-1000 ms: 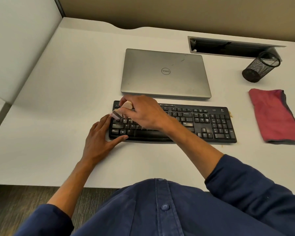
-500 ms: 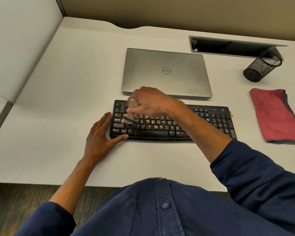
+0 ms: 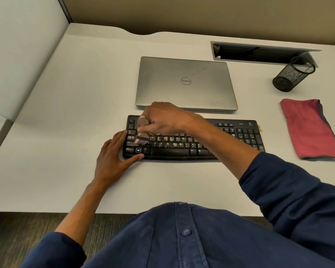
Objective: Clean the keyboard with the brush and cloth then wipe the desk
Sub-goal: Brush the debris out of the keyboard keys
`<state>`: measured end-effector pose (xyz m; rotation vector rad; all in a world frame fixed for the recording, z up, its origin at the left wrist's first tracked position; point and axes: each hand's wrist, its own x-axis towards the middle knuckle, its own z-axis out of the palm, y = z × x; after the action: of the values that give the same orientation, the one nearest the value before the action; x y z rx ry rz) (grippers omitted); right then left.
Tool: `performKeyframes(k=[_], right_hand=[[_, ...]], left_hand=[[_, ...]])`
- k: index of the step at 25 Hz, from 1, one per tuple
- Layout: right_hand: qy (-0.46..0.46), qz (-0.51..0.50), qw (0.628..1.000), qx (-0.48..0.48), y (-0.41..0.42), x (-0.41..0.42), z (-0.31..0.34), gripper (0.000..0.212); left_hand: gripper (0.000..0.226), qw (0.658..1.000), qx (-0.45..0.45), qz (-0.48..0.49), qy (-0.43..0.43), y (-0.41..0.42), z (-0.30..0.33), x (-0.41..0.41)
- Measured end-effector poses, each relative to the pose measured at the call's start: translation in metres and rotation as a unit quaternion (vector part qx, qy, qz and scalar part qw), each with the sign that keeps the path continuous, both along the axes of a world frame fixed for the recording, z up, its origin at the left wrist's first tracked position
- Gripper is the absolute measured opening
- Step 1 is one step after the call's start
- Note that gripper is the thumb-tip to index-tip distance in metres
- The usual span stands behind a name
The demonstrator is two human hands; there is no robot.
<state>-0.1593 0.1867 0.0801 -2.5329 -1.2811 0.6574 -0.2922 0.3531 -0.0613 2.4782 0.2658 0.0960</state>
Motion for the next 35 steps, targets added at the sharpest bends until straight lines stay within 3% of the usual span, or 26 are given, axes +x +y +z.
performKeyframes(k=[7,11,13,21,26,28,31,35], right_hand=[[0.022,-0.07,0.991,-0.108,-0.047,0.014,0.012,0.015],[0.033,-0.067,0.997,0.02,-0.034,0.006,0.007,0.028],[0.024,-0.054,0.998,0.022,-0.031,0.002,-0.001,0.028],[0.006,-0.091,0.99,-0.104,-0.069,0.017,0.012,0.022],[0.0,-0.106,0.994,0.039,-0.041,0.011,0.008,0.03],[-0.017,-0.101,0.993,0.052,-0.029,0.005,-0.002,0.033],[-0.011,-0.096,0.995,0.028,-0.033,0.005,-0.007,0.03],[-0.035,-0.103,0.991,-0.074,-0.056,0.016,0.003,0.024]], left_hand=[[0.096,1.0,-0.002,-0.003,-0.011,-0.002,0.002,-0.001],[0.097,1.0,0.01,-0.002,-0.009,-0.002,0.001,-0.001],[0.097,1.0,0.012,-0.002,-0.008,-0.003,0.001,-0.001],[0.095,1.0,0.006,-0.011,-0.016,-0.002,0.003,-0.001],[0.096,1.0,0.01,-0.008,-0.011,-0.002,0.002,-0.001],[0.096,1.0,0.012,-0.008,-0.009,-0.002,0.002,-0.001],[0.096,1.0,0.011,-0.008,-0.015,-0.003,0.004,-0.001],[0.094,1.0,0.008,-0.01,-0.018,-0.002,0.003,-0.001]])
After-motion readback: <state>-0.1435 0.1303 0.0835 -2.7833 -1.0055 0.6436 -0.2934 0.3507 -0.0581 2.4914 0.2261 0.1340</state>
